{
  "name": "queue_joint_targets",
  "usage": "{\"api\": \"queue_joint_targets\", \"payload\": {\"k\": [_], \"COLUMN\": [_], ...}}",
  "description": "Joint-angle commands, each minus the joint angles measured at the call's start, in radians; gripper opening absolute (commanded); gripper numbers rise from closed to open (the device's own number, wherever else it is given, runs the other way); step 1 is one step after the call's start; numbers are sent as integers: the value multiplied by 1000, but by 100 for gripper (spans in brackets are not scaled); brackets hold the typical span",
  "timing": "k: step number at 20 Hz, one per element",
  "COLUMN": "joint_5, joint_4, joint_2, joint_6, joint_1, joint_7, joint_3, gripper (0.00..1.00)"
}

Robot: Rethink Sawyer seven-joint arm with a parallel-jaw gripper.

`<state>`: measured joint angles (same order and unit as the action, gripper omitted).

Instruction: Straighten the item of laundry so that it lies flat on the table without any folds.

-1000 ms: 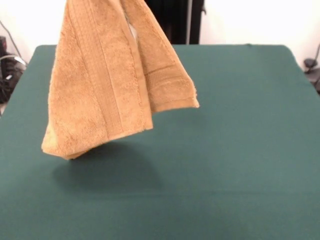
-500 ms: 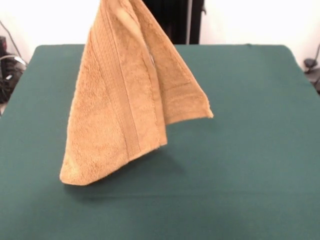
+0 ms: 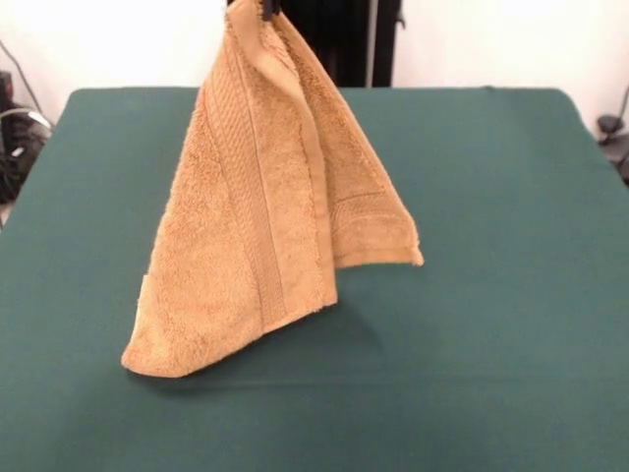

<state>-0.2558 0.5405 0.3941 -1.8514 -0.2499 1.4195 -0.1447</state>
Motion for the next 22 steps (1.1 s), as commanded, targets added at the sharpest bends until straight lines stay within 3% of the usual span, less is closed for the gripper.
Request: {"api": "queue_joint_targets", "payload": {"k": [1,14,22], "joint_5": [-33,-81,-75], "joint_4": [-36,-184,-179], "joint_2": [-49,-129,-126], "joint_6": [-179,-374,-366], "joint_1": [50,66,67], "joint_7": [-15,-48,-59], "joint_3": [-64,-68,-63], "gripper": [0,0,0]}}
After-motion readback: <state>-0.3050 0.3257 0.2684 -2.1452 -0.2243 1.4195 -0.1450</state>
